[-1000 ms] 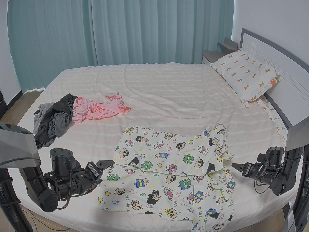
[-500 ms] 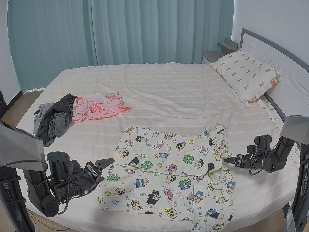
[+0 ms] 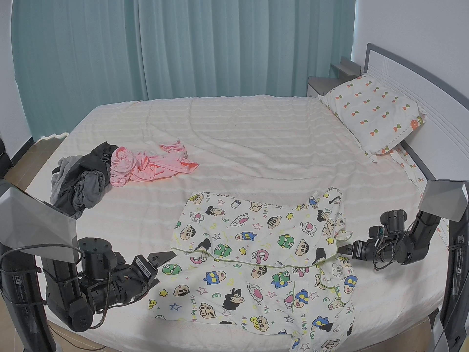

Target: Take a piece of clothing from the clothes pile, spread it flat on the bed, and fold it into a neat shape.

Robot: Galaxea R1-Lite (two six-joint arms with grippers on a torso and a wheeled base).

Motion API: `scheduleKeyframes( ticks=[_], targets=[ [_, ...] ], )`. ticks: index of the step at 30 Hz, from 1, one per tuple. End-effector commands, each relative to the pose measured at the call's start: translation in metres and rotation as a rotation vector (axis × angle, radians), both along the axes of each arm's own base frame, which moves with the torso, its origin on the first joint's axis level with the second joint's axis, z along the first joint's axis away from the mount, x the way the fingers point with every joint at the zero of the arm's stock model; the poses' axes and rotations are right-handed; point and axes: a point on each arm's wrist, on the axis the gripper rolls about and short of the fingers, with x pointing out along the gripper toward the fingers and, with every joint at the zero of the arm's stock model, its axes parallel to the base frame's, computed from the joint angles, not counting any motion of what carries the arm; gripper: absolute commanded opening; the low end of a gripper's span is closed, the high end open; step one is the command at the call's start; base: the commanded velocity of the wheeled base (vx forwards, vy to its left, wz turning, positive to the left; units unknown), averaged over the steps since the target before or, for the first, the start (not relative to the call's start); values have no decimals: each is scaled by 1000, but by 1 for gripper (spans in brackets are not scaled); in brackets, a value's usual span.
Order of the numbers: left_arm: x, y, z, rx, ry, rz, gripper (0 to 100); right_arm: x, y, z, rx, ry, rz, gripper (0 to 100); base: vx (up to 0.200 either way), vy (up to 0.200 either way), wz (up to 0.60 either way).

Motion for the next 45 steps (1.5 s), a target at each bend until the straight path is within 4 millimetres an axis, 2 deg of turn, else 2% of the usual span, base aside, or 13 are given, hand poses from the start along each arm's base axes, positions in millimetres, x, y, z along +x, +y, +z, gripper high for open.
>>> scheduleKeyframes(
  ticks=[1,7,8,16,25,34,35,45],
  targets=[
    [1,0,-2,-1,-3,0,100,-7,4,-2,9,25,18,100,0,0,0],
    [1,0,-2,-1,-3,0,100,-12,10,8,20,16,43,100,0,0,0],
    [1,0,-2,-1,-3,0,100,-13,10,9,23,16,45,0,0,0,0],
    [1,-1,-2,2,-3,0,100,-11,15,2,26,32,61,0,0,0,0],
    [0,-1,-10,42,11,-16,100,-11,9,17,69,-2,66,0,0,0,0],
    [1,-1,-10,52,8,2,100,-12,-19,24,56,-24,-22,0,0,0,0],
    [1,-1,-10,52,8,2,100,-12,-27,27,49,-33,-48,0,0,0,0],
    [1,-1,-10,53,8,4,100,-14,-60,29,12,-47,-159,0,0,0,0]
  ],
)
